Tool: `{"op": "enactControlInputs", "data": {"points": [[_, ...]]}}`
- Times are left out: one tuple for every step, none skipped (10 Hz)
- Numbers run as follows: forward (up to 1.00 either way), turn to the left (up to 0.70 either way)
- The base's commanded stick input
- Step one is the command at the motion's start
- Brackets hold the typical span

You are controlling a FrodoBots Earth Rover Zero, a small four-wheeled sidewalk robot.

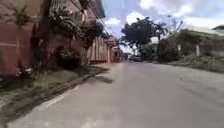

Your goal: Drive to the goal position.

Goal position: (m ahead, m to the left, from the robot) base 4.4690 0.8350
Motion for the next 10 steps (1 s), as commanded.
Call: {"op": "enactControlInputs", "data": {"points": [[1.0,0.0],[1.0,0.0],[1.0,0.0],[1.0,0.0],[1.0,0.0],[1.0,0.0],[1.0,0.0],[1.0,0.0],[1.0,0.0],[1.0,0.0]]}}
